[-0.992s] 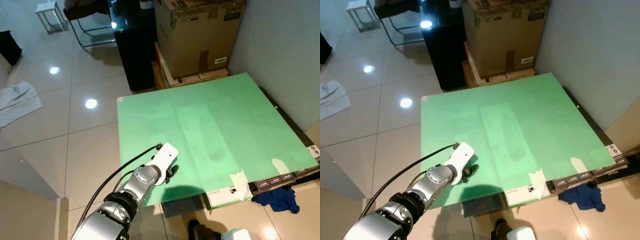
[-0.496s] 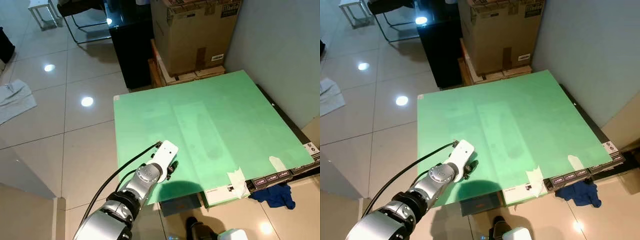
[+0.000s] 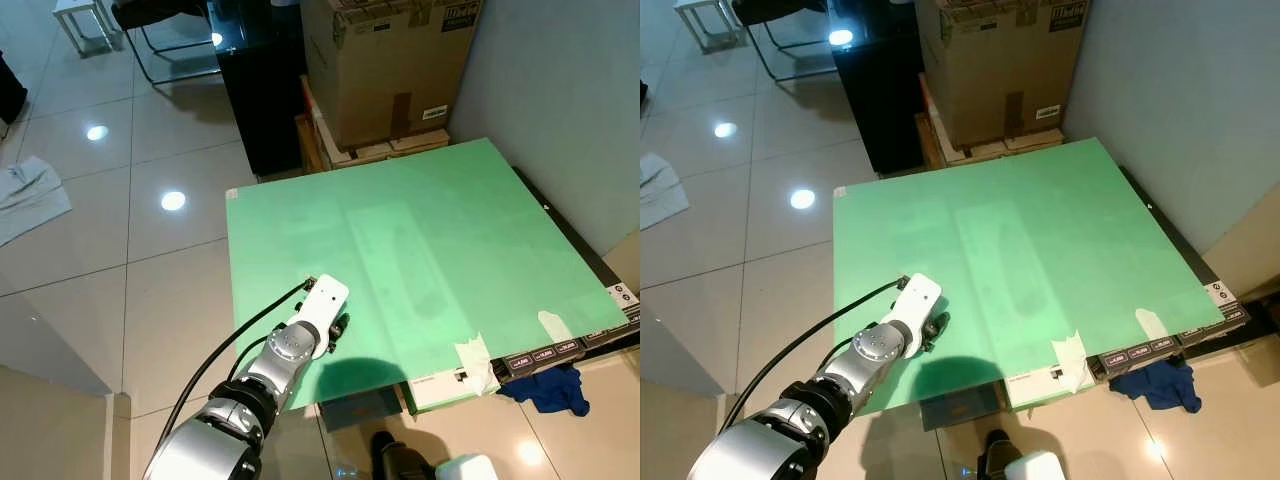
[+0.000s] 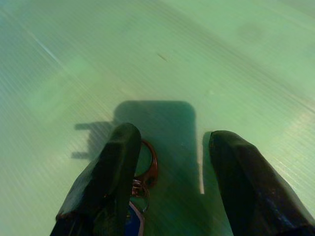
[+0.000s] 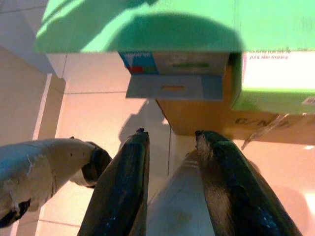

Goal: Hang keys on a hook

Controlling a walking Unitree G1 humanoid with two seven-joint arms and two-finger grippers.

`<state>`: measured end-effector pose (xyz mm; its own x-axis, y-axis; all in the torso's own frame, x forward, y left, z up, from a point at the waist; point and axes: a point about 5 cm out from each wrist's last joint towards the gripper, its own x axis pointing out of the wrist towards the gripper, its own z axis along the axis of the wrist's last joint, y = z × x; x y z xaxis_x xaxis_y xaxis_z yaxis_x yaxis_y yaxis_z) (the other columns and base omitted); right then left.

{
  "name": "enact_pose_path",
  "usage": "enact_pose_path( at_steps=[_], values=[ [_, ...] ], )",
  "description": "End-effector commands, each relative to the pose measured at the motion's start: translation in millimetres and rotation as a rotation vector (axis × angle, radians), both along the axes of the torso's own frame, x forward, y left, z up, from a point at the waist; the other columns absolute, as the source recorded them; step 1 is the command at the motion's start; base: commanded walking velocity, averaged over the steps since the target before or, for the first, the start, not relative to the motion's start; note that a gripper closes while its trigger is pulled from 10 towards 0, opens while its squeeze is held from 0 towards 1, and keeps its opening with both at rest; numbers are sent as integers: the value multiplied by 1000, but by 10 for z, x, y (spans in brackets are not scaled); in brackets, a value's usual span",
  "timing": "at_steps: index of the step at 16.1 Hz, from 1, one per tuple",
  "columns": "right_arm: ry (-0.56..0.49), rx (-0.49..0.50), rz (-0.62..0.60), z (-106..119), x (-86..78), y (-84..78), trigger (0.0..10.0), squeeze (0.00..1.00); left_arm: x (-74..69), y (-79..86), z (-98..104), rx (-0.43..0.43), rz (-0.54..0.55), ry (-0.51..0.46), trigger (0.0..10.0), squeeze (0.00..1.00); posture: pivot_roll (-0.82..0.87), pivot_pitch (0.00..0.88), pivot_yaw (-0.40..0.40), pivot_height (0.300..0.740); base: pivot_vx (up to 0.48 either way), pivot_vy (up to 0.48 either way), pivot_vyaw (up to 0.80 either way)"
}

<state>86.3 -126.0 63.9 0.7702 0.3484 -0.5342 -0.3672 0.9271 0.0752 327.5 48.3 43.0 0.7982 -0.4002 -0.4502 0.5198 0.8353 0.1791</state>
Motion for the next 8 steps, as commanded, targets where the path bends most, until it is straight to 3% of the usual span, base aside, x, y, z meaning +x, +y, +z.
enact_pose_path(
  at_steps=[1, 8],
  values=[
    [13, 6, 5, 13, -25, 21, 10000, 0, -46, 45, -82, 22, 9, 34, 10000, 0, -342, 257, 96, 740, 0, 0, 0],
    [28, -2, 13, -8, -33, 15, 10000, 0, -138, 60, -216, 76, 16, 104, 10000, 0, -345, 243, 90, 740, 0, 0, 0]
  ],
)
